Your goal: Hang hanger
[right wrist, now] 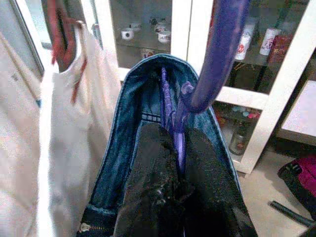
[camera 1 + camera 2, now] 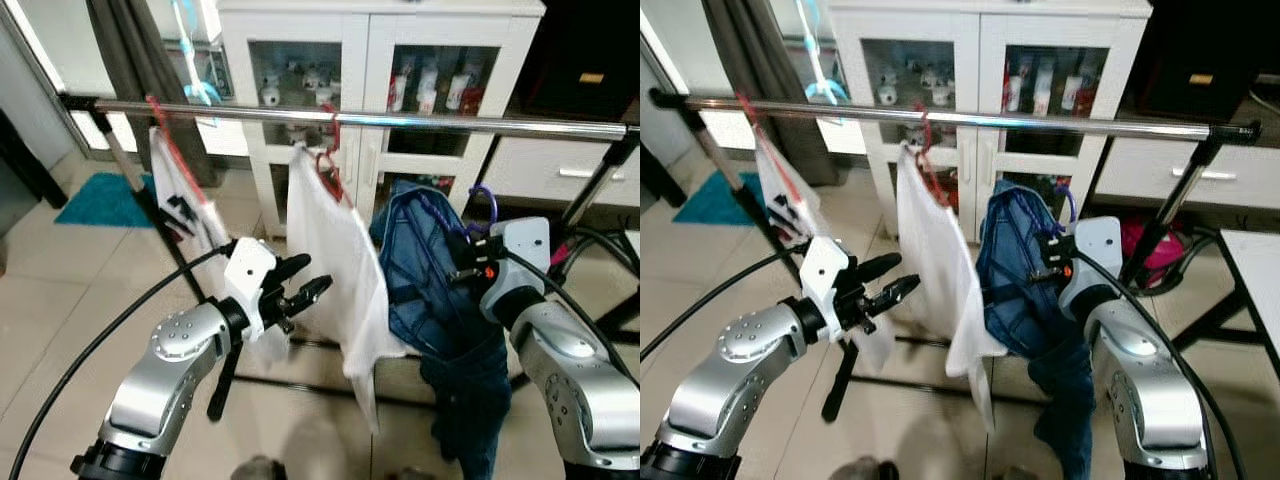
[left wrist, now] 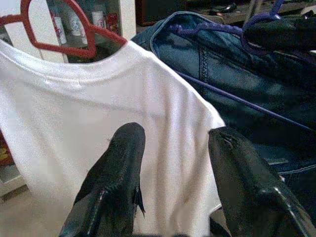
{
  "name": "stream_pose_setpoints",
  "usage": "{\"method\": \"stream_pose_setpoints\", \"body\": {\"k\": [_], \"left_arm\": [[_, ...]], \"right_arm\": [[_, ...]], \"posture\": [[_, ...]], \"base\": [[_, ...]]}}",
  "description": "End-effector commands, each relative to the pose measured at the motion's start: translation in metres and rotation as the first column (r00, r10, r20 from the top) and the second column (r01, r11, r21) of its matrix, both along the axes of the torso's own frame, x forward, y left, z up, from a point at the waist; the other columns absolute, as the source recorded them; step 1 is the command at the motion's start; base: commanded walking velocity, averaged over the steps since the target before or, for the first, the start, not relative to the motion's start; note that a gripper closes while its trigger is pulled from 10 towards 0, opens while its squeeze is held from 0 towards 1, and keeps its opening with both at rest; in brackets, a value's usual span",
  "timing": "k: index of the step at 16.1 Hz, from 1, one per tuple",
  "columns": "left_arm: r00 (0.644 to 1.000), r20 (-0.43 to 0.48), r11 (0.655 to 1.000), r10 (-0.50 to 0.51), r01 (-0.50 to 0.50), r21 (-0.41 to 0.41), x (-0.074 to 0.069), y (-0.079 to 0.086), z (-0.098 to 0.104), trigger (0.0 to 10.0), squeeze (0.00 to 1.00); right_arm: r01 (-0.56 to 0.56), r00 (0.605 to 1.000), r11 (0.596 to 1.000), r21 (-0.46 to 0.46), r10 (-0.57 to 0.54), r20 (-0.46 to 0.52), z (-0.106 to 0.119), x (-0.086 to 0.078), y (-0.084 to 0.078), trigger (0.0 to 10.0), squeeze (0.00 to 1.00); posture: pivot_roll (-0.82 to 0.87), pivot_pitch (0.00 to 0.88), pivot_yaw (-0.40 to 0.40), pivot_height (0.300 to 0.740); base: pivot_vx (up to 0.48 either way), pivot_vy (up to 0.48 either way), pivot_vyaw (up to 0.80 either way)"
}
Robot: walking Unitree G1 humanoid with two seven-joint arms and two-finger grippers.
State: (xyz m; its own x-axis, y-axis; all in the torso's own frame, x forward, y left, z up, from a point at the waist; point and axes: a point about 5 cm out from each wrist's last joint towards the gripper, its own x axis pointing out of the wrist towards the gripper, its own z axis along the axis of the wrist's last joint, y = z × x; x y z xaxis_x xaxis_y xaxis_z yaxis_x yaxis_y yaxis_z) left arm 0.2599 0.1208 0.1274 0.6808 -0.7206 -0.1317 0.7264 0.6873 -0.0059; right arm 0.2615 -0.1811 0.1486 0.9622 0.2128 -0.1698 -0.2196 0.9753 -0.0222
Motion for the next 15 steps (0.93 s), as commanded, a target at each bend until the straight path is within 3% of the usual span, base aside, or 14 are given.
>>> {"method": "stream_pose_setpoints", "body": {"k": [1, 15], "left_arm": [[1.000, 0.009, 1.000, 0.017, -0.017, 0.003, 0.0000, 0.0031, 0.0021, 10.0, 0.00], [1.000, 0.014, 1.000, 0.021, -0.021, 0.004, 0.0018, 0.0047, 0.0021, 10.0, 0.00]], "right_arm": [[-0.015, 0.999, 1.000, -0.001, 0.015, 0.030, 0.0079, 0.0000, 0.0046, 0.0, 0.00], [-0.045, 0.999, 0.999, -0.007, 0.045, 0.024, 0.0095, 0.0003, 0.0099, 0.0, 0.00]], "posture": [[-0.12, 0.000, 0.050, 0.740], [-0.11, 0.000, 0.048, 0.740]], "base": [[-0.274, 0.000, 0.00], [-0.272, 0.000, 0.00]]}}
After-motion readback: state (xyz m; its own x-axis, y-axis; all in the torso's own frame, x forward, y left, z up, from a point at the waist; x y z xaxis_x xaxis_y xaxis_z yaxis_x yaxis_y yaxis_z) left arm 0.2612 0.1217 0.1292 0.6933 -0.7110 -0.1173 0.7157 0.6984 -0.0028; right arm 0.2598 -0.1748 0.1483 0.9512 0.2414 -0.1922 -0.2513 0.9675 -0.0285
